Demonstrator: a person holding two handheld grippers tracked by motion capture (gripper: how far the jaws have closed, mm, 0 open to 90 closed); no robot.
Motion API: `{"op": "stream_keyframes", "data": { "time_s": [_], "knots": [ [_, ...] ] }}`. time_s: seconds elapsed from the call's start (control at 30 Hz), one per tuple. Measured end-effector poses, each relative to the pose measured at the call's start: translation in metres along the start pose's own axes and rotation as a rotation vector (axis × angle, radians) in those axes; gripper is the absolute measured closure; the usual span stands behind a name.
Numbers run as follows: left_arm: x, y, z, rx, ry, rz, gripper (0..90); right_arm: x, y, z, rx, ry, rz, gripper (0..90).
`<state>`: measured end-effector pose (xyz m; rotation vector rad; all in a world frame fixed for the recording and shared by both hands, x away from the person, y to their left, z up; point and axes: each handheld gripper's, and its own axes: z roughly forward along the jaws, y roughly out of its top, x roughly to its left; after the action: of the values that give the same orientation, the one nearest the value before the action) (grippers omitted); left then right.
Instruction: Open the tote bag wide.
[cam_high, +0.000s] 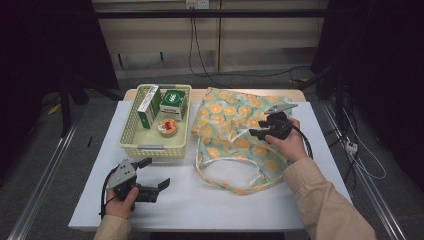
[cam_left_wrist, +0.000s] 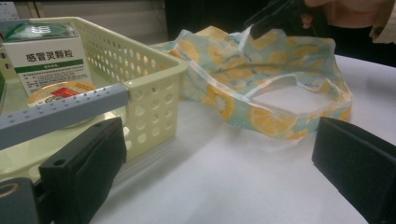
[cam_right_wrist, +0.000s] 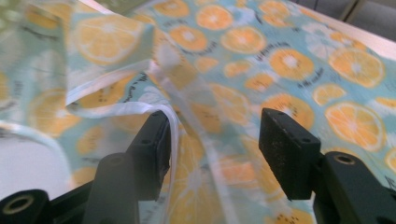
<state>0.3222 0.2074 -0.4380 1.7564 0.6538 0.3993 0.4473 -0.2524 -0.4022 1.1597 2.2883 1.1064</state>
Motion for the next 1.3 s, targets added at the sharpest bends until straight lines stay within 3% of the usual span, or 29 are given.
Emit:
{"op": "stream_keyframes", "data": {
  "time_s": [0.23,0.3,0.33,0.4,0.6,0.77,1.0,1.3],
  "knots": [
    [-0.001,0.0,0.001,0.001,-0.001,-0.002,2.6,0.027,0.011,-0.015,-0.045,0.087,-0.048,48.5],
    [-0.001,0.0,0.001,0.009,-0.001,0.008,2.7,0.034,0.012,-0.018,-0.047,0.124,-0.081,62.9],
    [-0.001,0.0,0.002,0.004,-0.002,0.001,2.7,0.038,0.012,-0.018,-0.041,0.137,-0.094,63.5],
    [-0.001,0.0,0.001,0.006,-0.001,0.007,2.6,0.045,0.011,-0.018,-0.029,0.161,-0.119,75.7],
    [-0.002,0.0,0.001,0.003,0.001,0.0,2.6,0.061,-0.004,-0.008,0.003,0.244,-0.134,90.0],
    [-0.002,0.0,0.001,0.002,0.001,0.002,2.7,0.067,-0.023,0.005,0.049,0.281,-0.113,89.9],
    [-0.002,-0.001,0.002,0.005,-0.003,-0.003,2.7,0.059,-0.034,0.011,0.062,0.186,-0.093,61.0],
    [-0.001,0.0,0.002,0.016,0.0,0.013,2.6,0.065,-0.039,0.03,0.133,0.16,-0.151,62.1]
  ]
}}
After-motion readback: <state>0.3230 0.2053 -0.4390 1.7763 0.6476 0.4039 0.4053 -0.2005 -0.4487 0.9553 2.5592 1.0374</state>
